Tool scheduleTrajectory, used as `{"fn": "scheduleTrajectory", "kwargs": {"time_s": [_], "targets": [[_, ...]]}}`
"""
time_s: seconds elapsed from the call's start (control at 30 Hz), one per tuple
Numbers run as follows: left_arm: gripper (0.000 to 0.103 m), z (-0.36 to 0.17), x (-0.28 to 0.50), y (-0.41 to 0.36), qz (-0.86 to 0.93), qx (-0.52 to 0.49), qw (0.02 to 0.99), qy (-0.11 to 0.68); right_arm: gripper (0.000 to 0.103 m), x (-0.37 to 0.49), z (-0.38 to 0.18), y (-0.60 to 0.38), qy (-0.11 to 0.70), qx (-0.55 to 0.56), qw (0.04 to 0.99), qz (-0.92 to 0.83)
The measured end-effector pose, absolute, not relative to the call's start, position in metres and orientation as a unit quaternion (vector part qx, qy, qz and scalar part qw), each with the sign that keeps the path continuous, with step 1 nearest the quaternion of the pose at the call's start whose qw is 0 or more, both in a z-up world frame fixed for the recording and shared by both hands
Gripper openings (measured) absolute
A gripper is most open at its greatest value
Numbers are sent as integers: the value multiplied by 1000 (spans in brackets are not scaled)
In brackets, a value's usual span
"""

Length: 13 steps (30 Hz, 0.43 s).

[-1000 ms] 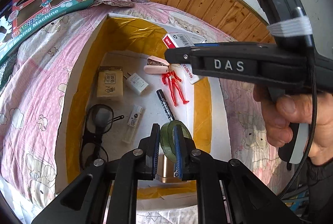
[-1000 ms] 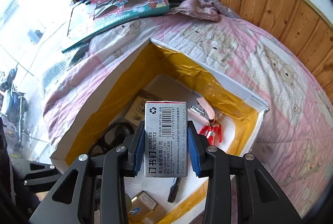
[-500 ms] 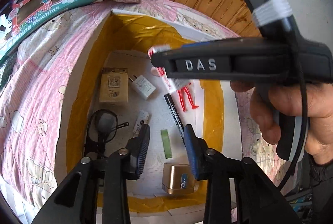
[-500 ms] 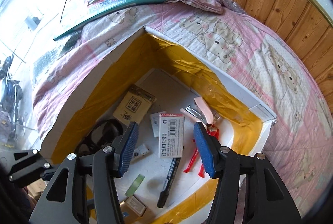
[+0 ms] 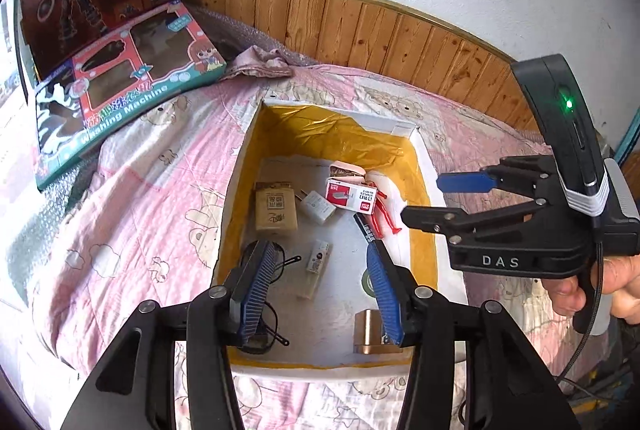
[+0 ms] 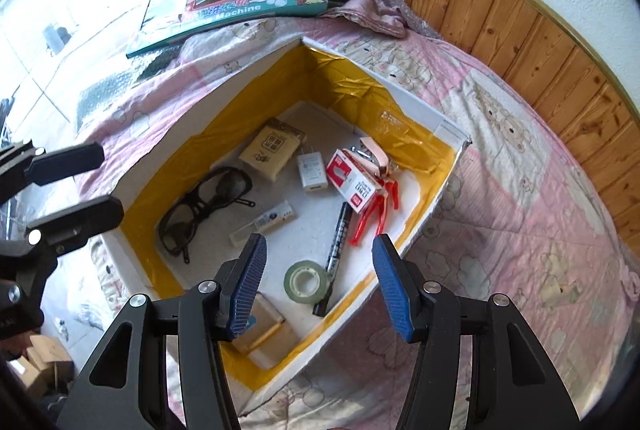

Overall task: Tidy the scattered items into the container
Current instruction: 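Open both tools to drop the staples box and tape roll into the box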

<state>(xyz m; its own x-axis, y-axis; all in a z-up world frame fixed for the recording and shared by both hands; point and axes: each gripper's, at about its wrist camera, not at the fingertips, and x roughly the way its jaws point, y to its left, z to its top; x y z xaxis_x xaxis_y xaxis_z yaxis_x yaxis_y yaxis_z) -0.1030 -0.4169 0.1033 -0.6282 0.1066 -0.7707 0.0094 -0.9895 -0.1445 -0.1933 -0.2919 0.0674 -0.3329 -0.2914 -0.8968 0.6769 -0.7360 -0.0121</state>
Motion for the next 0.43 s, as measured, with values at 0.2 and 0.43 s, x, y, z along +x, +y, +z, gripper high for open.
{"fn": "scheduleTrajectory", "kwargs": {"time_s": [0.2, 0.43], "targets": [[50, 117, -76, -412, 907, -413, 33, -70, 58, -147, 73, -286, 203, 491, 324, -783], [50, 131, -46, -406, 915, -397, 36, -68, 58, -105, 87, -287, 198, 470, 333, -793]]}}
